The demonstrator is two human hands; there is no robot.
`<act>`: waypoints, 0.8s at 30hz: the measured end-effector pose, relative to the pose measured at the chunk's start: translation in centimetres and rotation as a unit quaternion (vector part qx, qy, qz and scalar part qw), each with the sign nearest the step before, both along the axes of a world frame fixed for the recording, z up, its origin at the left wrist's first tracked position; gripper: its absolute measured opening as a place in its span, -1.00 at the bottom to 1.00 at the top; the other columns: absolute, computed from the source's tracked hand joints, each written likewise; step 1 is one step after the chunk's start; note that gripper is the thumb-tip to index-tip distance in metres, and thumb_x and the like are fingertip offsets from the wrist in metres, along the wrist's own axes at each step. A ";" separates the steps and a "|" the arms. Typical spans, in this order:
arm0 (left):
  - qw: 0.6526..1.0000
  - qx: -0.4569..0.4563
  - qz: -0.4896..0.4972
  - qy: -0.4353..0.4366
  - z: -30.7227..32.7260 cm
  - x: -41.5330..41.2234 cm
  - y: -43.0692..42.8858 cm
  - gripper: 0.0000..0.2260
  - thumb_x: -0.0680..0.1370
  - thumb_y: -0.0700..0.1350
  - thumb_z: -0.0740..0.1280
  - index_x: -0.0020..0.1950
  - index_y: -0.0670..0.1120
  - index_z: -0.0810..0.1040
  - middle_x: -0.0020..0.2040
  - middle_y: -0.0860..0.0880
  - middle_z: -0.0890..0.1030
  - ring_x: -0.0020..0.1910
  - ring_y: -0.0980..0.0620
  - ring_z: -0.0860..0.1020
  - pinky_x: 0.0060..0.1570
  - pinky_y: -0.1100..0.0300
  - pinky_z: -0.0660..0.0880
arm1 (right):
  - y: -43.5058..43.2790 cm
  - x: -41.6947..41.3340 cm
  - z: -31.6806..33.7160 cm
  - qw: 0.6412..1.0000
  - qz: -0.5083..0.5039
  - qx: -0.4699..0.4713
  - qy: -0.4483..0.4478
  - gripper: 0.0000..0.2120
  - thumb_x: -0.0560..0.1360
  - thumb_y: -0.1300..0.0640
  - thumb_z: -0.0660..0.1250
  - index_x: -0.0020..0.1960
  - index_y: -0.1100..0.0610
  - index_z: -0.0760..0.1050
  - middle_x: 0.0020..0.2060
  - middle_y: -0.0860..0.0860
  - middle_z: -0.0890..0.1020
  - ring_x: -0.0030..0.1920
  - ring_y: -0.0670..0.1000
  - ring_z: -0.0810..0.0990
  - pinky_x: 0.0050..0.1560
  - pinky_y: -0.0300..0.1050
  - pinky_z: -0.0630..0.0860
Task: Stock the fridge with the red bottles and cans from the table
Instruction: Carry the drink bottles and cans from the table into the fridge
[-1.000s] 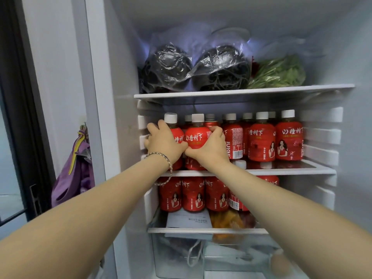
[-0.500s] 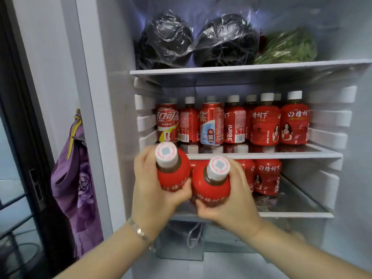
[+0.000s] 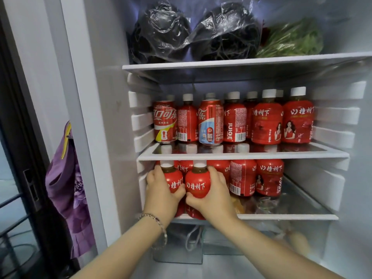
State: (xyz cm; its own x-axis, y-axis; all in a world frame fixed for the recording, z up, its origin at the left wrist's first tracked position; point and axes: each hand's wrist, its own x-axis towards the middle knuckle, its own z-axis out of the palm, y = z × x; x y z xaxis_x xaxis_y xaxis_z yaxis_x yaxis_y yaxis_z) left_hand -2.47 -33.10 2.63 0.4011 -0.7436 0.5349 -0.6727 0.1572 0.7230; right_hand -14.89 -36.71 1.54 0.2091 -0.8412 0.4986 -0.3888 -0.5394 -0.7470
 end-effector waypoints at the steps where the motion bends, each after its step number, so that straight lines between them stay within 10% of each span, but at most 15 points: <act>1: 0.999 0.025 0.019 -0.014 0.1 0.0 -0.2 -0.45 0.47 -0.07 0.39 0.37 -0.09 0.22 0.30 -0.10 0.29 0.25 -0.01 0.36 0.23 0.15 0.35 | -0.4 0.3 -0.1 1.000 -0.002 0.003 -0.001 -0.22 0.32 0.05 0.49 0.43 0.01 0.16 0.14 -0.12 0.26 0.19 -0.11 0.36 0.14 -0.34 0.28; 7: 0.965 0.090 0.132 -0.209 -0.4 -0.8 0.4 -0.34 0.61 0.04 0.12 0.51 -0.20 -0.20 0.51 -0.17 -0.11 0.50 -0.11 -0.01 0.46 0.10 0.03 | -0.9 0.9 0.3 0.975 -0.052 -0.088 0.196 -0.17 0.44 -0.18 0.33 0.48 0.19 0.02 0.35 0.10 0.20 0.37 0.07 0.19 0.40 -0.10 0.19; 12: 0.925 0.021 0.148 -0.350 -1.8 0.6 0.7 -0.26 0.30 -0.19 0.52 0.39 -0.27 0.28 0.31 -0.37 0.38 0.21 -0.32 0.49 0.13 -0.10 0.44 | -1.5 -1.0 1.1 0.975 0.138 0.039 0.170 -0.03 0.47 0.10 0.38 0.51 0.02 -0.35 0.44 -0.03 -0.02 0.46 0.01 0.16 0.46 -0.07 0.20; 17: 0.911 0.079 0.142 -0.378 -2.3 1.3 0.9 -0.05 0.21 0.01 0.59 0.45 -0.18 0.16 0.33 -0.38 0.34 0.29 -0.35 0.40 0.23 -0.12 0.30 | -1.1 -0.5 0.4 0.979 0.143 0.026 0.142 -0.01 0.47 0.09 0.39 0.51 0.00 -0.35 0.46 -0.09 -0.01 0.43 -0.04 0.23 0.41 -0.14 0.26; 21: 0.904 0.123 0.146 -0.383 -1.5 0.3 1.4 -0.09 0.53 0.05 0.25 0.34 -0.10 -0.55 0.45 -0.34 -0.31 0.43 -0.21 -0.37 0.35 -0.05 -0.38 | -1.6 -0.3 0.1 0.976 0.138 0.055 0.157 -0.02 0.46 0.02 0.40 0.50 -0.06 -0.33 0.45 0.01 0.09 0.42 0.01 0.24 0.43 0.00 0.27; 24: 0.899 0.155 0.138 -0.387 -0.9 0.2 2.0 -0.11 0.56 0.00 0.21 0.24 -0.07 -0.63 0.42 -0.28 -0.43 0.42 -0.20 -0.44 0.31 0.01 -0.45 | -1.8 -0.2 0.0 0.972 0.113 0.051 0.200 0.02 0.44 -0.06 0.40 0.48 -0.09 -0.38 0.45 0.06 0.16 0.42 0.06 0.26 0.42 0.04 0.27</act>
State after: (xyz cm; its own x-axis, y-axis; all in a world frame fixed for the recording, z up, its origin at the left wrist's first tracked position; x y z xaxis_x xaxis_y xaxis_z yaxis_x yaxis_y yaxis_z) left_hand -2.28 -31.11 1.69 0.1898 -0.8341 0.5179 -0.9755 -0.2201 0.0030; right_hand -15.12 -38.53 1.58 0.5547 -0.7918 0.2556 -0.5384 -0.5758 -0.6153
